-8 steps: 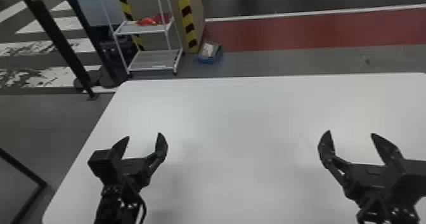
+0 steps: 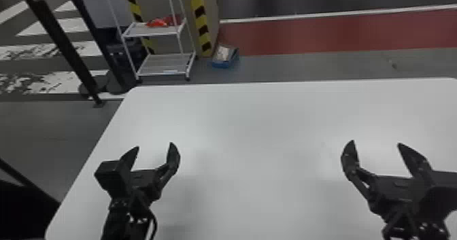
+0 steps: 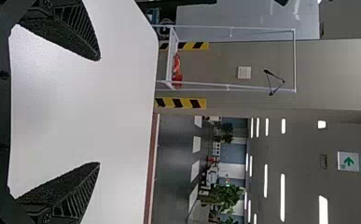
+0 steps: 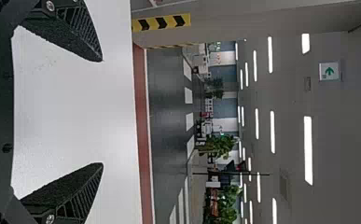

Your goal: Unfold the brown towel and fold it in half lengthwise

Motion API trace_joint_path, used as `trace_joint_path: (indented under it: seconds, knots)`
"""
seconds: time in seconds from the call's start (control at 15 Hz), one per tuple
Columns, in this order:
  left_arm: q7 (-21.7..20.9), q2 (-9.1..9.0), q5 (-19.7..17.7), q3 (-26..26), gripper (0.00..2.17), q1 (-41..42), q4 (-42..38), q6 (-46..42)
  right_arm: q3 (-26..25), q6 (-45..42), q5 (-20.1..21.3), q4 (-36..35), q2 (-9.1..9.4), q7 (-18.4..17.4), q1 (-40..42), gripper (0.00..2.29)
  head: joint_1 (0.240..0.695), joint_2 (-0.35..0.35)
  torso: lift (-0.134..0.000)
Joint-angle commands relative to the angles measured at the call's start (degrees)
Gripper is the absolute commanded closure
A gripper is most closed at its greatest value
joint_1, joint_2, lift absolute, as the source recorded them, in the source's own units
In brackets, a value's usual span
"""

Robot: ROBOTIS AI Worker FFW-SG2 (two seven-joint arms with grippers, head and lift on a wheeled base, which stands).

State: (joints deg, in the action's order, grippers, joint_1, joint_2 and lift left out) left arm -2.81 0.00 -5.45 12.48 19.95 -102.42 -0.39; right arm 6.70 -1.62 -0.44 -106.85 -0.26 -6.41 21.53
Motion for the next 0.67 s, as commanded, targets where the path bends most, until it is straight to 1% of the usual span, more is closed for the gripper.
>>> trace_joint_path:
  seconds: [0.0, 0.6]
  knots:
    - [0.0, -0.15, 0.0, 0.0, 0.08, 0.0, -0.1, 0.0, 0.0, 0.0, 0.0, 0.0, 0.31, 0.0, 0.0, 0.07, 0.695, 0.187, -0.123]
    - [0.4, -0.15, 0.0, 0.0, 0.08, 0.0, 0.0, 0.0, 0.0, 0.0, 0.0, 0.1, 0.31, 0.0, 0.0, 0.07, 0.695, 0.189, -0.123]
